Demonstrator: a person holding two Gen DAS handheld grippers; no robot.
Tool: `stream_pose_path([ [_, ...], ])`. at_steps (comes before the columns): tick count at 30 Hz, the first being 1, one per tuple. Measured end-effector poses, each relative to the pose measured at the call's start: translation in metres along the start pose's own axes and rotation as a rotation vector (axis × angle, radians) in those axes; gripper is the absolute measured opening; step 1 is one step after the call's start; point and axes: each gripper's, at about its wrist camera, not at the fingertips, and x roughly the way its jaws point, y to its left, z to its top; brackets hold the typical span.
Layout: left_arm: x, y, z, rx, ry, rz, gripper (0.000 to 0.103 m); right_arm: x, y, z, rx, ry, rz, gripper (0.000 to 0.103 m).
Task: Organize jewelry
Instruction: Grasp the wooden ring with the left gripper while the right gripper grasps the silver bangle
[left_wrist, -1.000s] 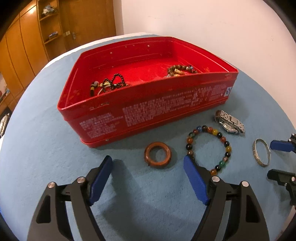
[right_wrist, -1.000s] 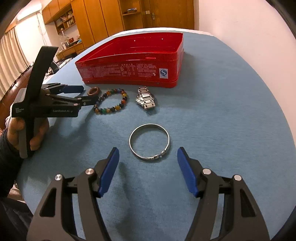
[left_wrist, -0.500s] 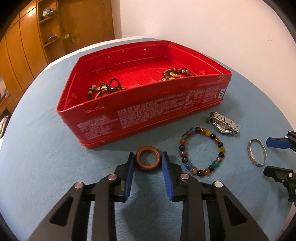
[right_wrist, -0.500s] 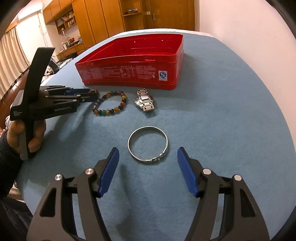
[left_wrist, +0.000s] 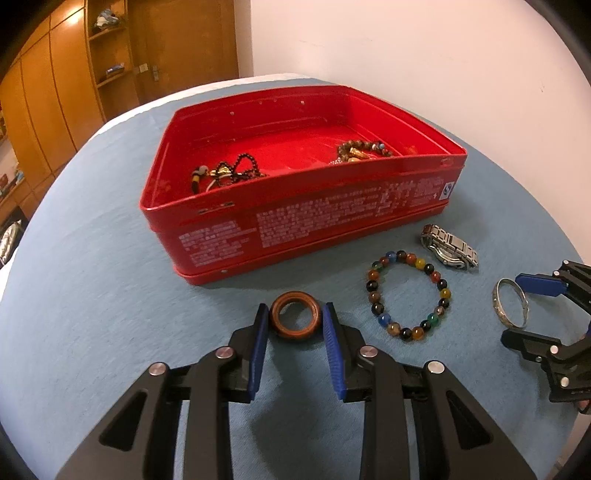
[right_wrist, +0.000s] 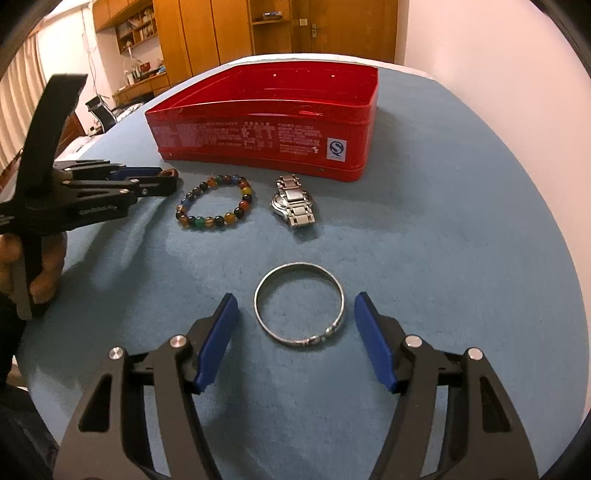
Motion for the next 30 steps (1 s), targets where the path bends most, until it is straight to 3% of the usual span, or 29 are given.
stream_pose_path([
  [4,-0.007,0.001,-0.001,-0.007,-0.011,-0.006,0.029,0.0,-0.001,0.001,0.01,0.006,0.005,0.049],
  [19,-0.042,-0.004,-0.006,-0.014,-0.057,-0.02,0.029,-0.015,0.007,0.008,0.021,-0.006,0.053,0.048],
  [30,-0.07,-0.009,-0.009,-0.015,-0.093,-0.01,0.029,-0.05,0.018,0.01,-0.002,-0.065,0.069,0.048],
])
